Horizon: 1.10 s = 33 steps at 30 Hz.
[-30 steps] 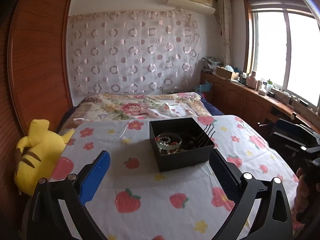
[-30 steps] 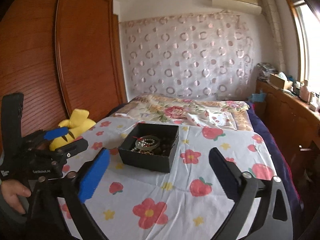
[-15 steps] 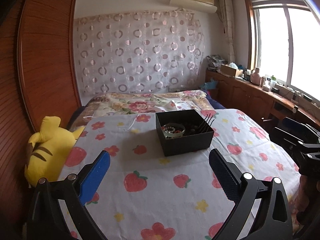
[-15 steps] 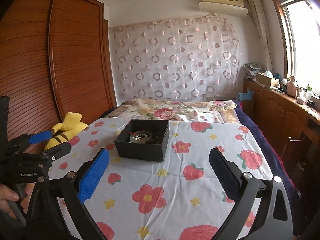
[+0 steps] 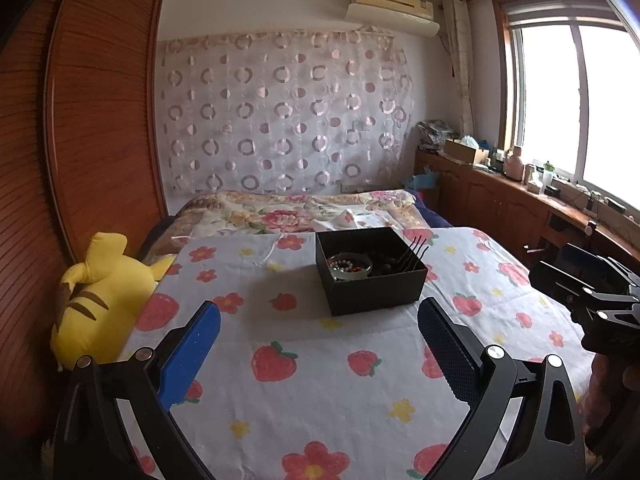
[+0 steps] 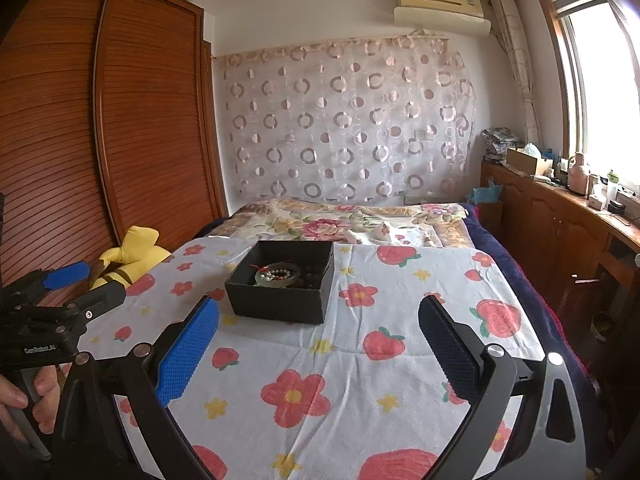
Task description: Organize jewelry
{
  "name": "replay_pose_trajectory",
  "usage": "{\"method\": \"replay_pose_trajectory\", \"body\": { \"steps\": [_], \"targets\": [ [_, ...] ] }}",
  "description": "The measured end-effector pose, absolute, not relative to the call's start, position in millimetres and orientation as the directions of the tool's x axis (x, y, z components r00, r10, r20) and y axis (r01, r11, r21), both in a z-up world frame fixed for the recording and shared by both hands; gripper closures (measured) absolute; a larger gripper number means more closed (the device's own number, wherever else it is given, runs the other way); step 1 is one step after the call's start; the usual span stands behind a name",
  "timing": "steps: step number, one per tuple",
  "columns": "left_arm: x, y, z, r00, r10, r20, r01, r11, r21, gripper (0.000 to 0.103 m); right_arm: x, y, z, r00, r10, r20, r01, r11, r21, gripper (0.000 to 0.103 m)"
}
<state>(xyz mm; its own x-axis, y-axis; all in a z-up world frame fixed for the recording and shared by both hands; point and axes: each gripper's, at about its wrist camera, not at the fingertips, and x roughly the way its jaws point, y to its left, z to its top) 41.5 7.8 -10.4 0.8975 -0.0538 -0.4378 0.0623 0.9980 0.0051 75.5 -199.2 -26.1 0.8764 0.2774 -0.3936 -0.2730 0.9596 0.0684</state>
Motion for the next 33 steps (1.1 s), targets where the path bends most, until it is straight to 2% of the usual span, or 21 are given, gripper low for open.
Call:
{"method": "replay_pose_trajectory", "body": {
  "steps": [33],
  "targets": [
    [22.9, 1.8, 6.2, 0.921, -0.047, -0.386, 0.06, 0.998, 0.021, 0.008, 75.6, -199.7, -28.0, 0.88, 0.275, -0.387, -0.268, 0.961, 0.075, 0.002]
  ]
}}
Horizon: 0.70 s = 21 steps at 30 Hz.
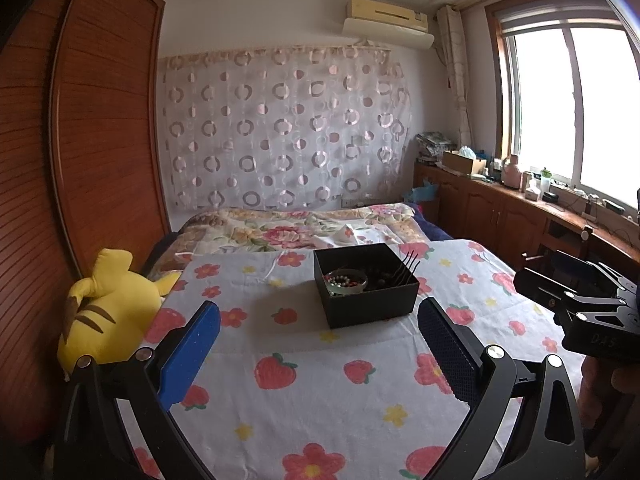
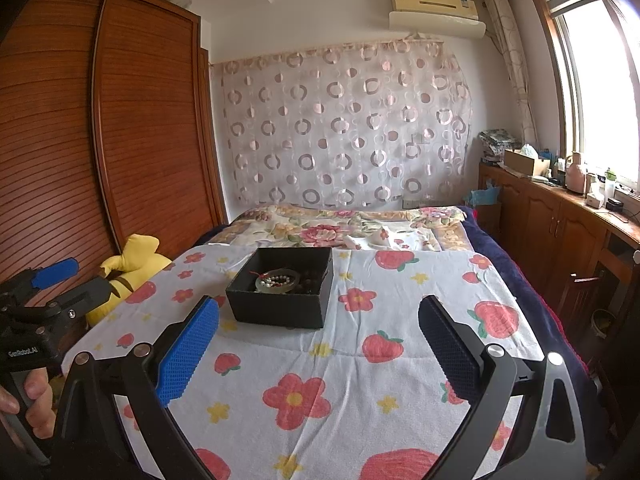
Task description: Organize jewelry
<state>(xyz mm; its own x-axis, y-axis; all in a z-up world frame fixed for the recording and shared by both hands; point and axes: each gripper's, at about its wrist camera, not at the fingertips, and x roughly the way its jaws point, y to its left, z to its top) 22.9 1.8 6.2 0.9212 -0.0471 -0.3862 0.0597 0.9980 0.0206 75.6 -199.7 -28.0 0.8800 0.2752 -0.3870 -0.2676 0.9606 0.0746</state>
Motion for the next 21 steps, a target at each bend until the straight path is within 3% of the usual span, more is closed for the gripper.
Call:
{"method": "replay_pose_trajectory", "body": {
  "steps": [21],
  "targets": [
    [23.5, 2.7, 5.7, 0.921, -0.044, -0.388, 0.055, 0.998, 0.018, 0.008, 75.7, -200.7, -31.0, 0.881, 0.276, -0.385, -0.268, 0.96, 0.074, 0.002]
  ]
}}
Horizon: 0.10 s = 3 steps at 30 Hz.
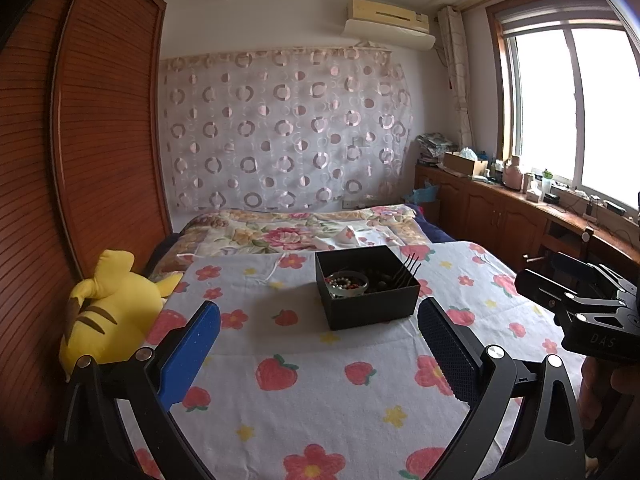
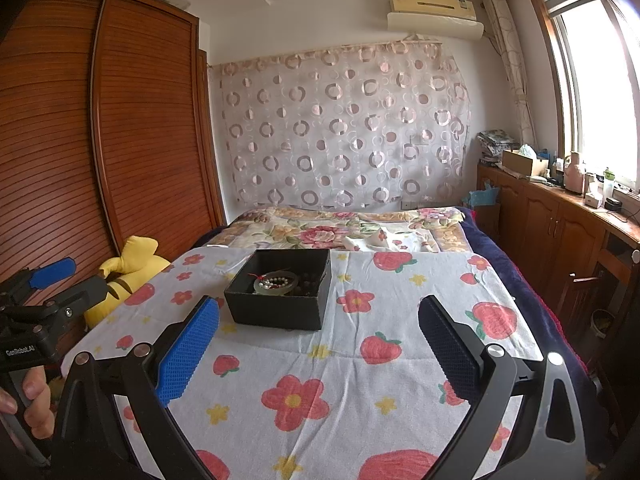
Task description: Organize jewelry
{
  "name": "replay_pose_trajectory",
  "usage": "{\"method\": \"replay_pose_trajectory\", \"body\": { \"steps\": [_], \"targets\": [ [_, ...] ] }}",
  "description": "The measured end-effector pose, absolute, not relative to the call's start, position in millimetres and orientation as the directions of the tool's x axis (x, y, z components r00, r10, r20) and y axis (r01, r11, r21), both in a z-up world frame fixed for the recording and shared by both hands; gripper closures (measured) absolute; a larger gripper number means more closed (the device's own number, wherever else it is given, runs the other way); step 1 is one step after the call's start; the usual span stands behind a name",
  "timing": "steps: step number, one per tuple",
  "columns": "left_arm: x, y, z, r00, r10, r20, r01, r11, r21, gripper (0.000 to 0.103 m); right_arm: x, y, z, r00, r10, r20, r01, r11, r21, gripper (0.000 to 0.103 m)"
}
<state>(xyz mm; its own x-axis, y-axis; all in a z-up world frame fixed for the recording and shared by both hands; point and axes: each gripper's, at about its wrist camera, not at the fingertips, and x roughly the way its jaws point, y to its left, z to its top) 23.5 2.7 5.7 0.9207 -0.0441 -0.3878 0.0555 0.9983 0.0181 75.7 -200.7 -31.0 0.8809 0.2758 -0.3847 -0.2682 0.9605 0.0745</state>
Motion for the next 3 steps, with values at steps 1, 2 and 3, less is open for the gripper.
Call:
{"method": "replay_pose_trajectory", "body": {
  "steps": [1, 2, 3],
  "targets": [
    [23.4, 2.7, 6.2, 0.921, -0.045, -0.388, 0.056, 0.998, 0.015, 0.008, 75.6, -200.6, -31.1, 0.881, 0.276, -0.384, -0.268, 0.961, 0.074, 0.002],
    [23.3, 3.1, 7.1, 0.921, -0.046, -0.387, 0.055, 0.998, 0.012, 0.008, 75.8, -200.9, -31.2, 0.881, 0.277, -0.384, -0.268, 0.96, 0.076, 0.002],
    [23.3, 3.1, 7.1, 0.921, -0.047, -0.386, 0.056, 0.998, 0.013, 0.008, 75.8, -200.9, -31.4, 0.881, 0.277, -0.384, -0.268, 0.96, 0.076, 0.002]
  ]
}}
